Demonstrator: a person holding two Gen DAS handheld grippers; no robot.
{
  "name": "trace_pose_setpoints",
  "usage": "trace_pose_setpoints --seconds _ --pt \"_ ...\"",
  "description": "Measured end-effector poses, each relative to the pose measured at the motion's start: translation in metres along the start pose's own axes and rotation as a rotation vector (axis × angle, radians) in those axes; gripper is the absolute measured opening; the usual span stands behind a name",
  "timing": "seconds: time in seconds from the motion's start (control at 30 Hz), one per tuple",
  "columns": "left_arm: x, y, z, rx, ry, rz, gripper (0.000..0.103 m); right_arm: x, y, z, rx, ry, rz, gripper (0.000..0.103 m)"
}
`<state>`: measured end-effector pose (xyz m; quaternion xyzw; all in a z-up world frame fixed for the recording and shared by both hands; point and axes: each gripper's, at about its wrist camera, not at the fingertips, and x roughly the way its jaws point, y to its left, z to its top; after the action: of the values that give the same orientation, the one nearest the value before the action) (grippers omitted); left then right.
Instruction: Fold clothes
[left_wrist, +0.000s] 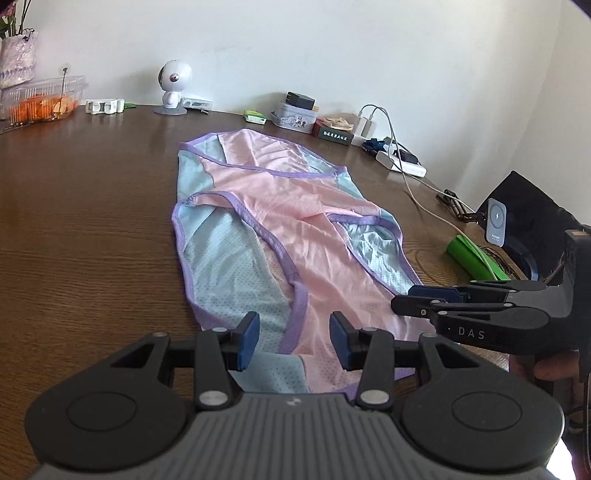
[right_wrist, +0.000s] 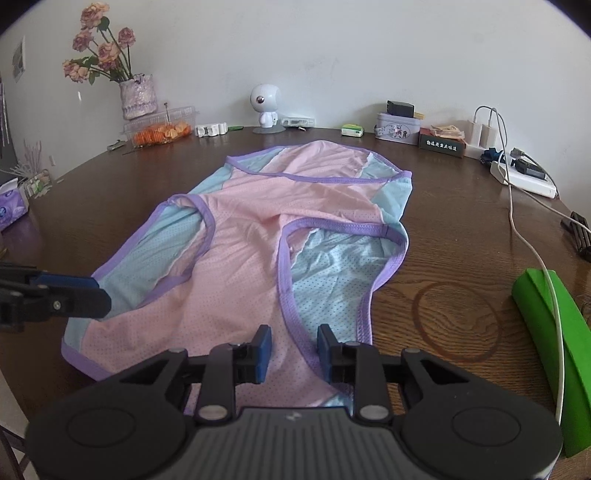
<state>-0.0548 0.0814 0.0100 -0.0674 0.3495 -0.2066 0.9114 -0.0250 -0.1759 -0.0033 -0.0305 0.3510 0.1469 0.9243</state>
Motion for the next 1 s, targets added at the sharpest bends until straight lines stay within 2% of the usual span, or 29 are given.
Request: trace_pose_setpoints --seconds 0.27,0.33,0.4,0.5,0.6,0.7,0.8,0.93,1.0 --pt "0.012 0.008 0.006 -0.028 0.027 0.010 0.046 -0.001 -0.005 -0.005 -0.041 -0.007 0.027 0.025" --pt "0.009 0.010 0.008 -0.056 0.017 0.045 0.047 -0.005 -0.005 -0.007 -0.074 -0.003 0.029 0.025" --pt "0.002 0.007 0.010 -0.086 -0.014 0.089 0.049 -0.005 -0.014 -0.008 -0.056 -0.016 0.067 0.026" --pt "-0.007 -0.003 0.007 -0.106 -0.022 0.119 0.054 -0.007 -0.015 -0.013 -0.068 -0.040 0.066 0.025" --pt "-0.002 -0.020 0.004 -0.050 -0.007 0.109 0.055 -0.009 -0.015 -0.015 -0.064 -0.048 0.064 0.026" --pt "0.016 -0.035 0.004 0.027 0.049 0.104 0.055 -0.009 -0.014 -0.015 -0.060 -0.055 0.059 0.026" --pt "0.028 -0.033 0.002 0.064 0.097 0.124 0.049 -0.012 -0.015 -0.018 -0.053 -0.058 0.045 0.025" --pt "0.024 -0.026 -0.003 0.046 0.104 0.103 0.045 -0.023 -0.019 -0.025 -0.059 -0.043 0.019 0.025" --pt "0.018 -0.027 -0.004 0.037 0.135 0.064 0.046 -0.031 -0.026 -0.028 -0.047 -0.020 0.014 0.025"
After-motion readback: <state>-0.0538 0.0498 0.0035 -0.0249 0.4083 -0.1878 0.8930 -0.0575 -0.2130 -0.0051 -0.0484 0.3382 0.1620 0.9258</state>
